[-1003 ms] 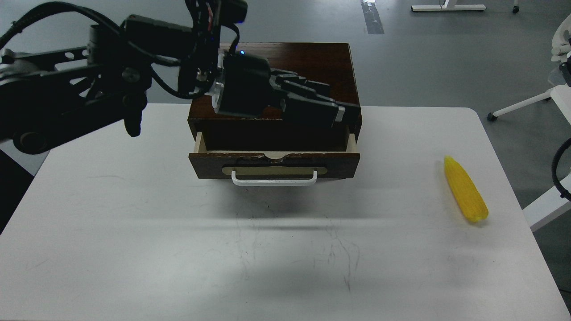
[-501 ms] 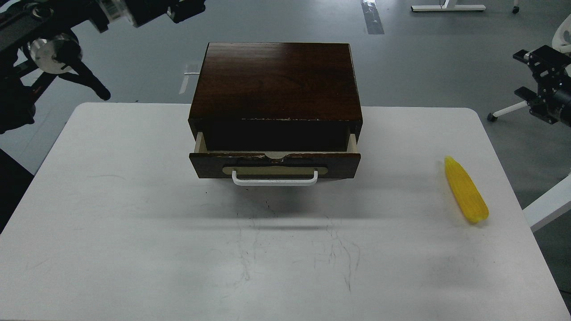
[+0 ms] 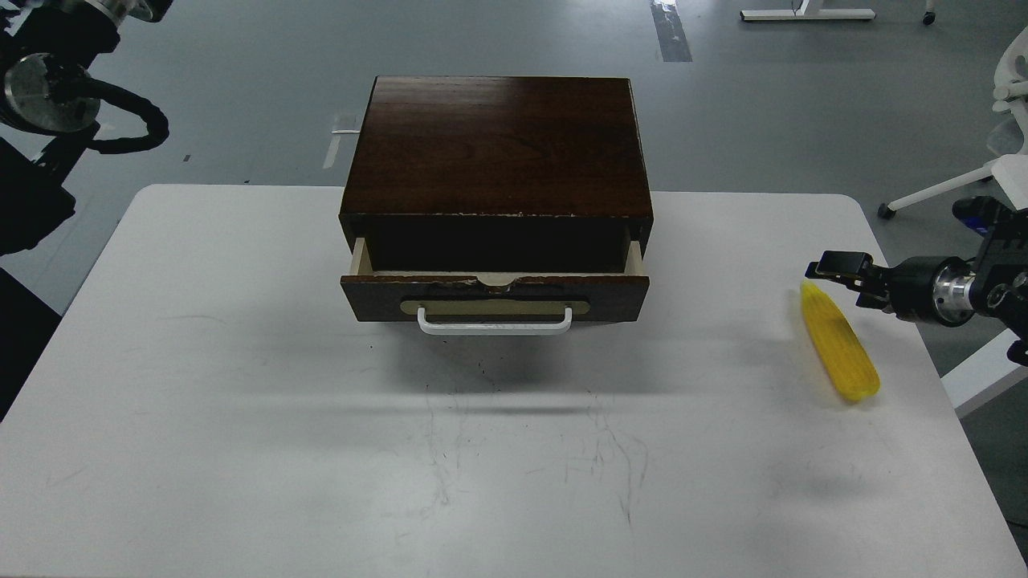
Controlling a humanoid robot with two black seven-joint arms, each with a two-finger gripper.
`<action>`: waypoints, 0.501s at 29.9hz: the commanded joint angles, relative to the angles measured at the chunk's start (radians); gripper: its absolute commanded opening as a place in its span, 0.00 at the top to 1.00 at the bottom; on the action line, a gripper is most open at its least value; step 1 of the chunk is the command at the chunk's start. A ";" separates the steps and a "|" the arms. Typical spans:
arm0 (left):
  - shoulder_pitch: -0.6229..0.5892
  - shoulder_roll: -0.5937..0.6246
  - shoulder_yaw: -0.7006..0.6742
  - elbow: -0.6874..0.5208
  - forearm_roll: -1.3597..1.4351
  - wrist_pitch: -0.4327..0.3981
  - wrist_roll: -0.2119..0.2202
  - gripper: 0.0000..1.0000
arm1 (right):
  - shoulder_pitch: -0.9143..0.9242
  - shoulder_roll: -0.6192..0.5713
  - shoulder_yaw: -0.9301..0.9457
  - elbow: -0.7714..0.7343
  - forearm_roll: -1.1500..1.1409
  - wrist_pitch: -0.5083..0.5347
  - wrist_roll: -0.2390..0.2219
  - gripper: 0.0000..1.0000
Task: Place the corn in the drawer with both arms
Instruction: 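Reach the right gripper to the yellow corn cob and grasp it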
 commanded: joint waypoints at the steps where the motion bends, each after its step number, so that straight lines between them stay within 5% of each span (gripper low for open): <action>1: 0.010 0.004 -0.013 -0.001 -0.002 0.000 0.000 0.02 | -0.005 0.024 -0.021 -0.015 -0.051 0.000 0.000 0.00; 7: 0.013 0.008 -0.030 -0.001 -0.002 0.000 -0.001 0.02 | -0.013 0.029 -0.050 -0.014 -0.106 -0.016 0.000 0.01; 15: 0.019 0.031 -0.033 0.000 -0.004 0.000 -0.001 0.02 | -0.008 0.047 -0.081 -0.004 -0.125 -0.016 0.000 0.40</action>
